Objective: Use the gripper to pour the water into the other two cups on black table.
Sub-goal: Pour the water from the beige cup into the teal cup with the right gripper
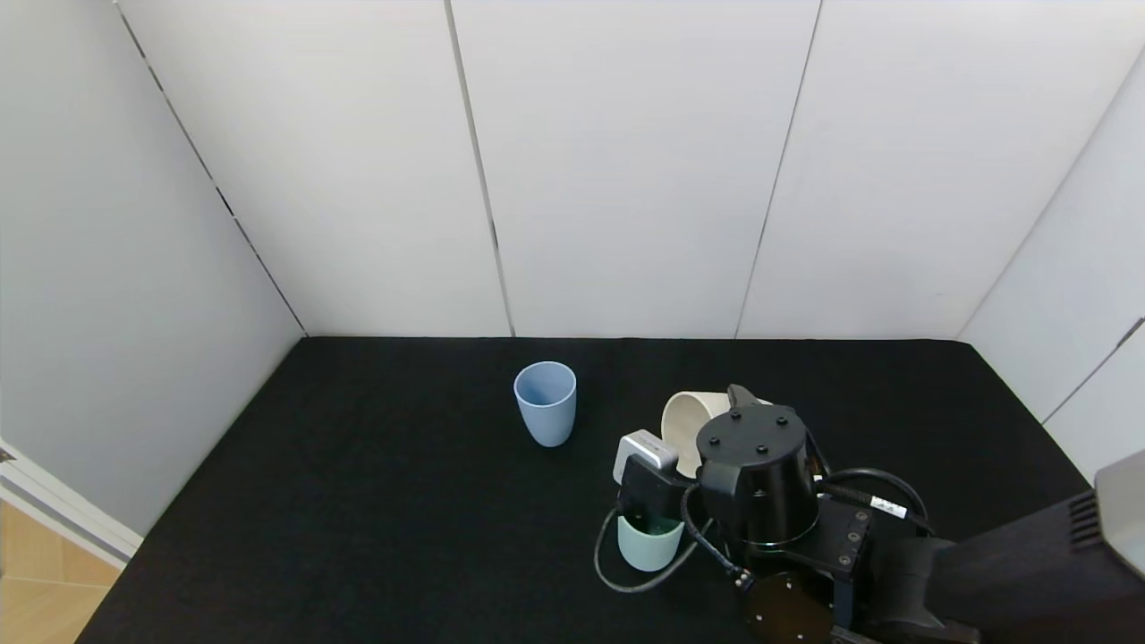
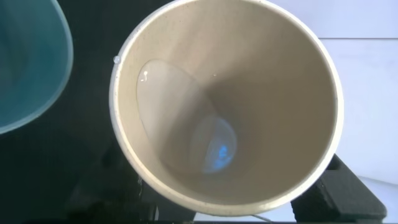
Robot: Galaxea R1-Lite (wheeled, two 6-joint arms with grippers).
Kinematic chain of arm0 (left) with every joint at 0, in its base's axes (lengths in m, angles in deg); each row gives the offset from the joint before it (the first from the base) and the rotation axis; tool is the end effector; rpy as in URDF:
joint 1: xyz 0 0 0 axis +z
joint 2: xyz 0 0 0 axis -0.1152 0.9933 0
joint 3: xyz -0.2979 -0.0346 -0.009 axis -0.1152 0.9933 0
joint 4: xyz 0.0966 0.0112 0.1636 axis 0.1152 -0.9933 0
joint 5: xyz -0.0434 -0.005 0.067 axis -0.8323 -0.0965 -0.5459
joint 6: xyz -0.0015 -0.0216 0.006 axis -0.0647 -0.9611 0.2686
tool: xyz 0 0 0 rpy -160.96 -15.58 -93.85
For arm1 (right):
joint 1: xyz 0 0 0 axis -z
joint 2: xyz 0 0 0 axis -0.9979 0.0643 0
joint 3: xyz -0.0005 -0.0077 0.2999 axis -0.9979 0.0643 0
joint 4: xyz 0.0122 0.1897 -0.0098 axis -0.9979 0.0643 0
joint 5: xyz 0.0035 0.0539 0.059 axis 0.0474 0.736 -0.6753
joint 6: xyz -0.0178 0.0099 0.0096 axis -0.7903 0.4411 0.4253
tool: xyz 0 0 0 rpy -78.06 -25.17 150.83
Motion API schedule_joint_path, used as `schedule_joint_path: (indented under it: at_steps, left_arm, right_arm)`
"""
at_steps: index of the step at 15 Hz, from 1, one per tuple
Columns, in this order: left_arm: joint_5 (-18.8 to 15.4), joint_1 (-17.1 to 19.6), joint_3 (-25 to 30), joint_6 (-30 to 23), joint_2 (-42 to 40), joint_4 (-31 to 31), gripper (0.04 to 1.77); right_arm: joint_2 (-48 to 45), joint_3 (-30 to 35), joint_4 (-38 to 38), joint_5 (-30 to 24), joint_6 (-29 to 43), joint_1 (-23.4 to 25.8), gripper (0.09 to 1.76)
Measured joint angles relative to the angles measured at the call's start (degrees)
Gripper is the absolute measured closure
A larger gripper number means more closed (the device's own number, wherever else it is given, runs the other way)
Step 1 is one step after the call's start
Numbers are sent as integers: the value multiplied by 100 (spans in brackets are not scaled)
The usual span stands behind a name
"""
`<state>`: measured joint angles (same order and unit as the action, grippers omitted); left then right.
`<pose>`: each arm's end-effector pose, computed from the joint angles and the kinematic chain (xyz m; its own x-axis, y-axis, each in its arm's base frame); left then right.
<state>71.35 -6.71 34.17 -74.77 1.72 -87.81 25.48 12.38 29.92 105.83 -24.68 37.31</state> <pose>-0.0229 0.0000 0.0745 0.9999 -0.0008 -0.0107 0.0008 1.0000 -0.0044 0.2457 0.2560 0.1171 0.9739 -0.0650 -0.2177 -0.1967 0.2384 -0.9510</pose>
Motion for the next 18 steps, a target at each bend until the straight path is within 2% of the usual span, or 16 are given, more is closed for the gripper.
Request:
schedule_joint_path:
  at_steps: [7, 18]
  left_arm:
    - [2, 0, 0, 2, 0, 0, 9]
    - [2, 0, 0, 2, 0, 0, 9]
  right_arm:
    - [-168, 84, -234, 188, -540, -135, 58]
    - [-33, 100, -256, 328, -998, -261, 58]
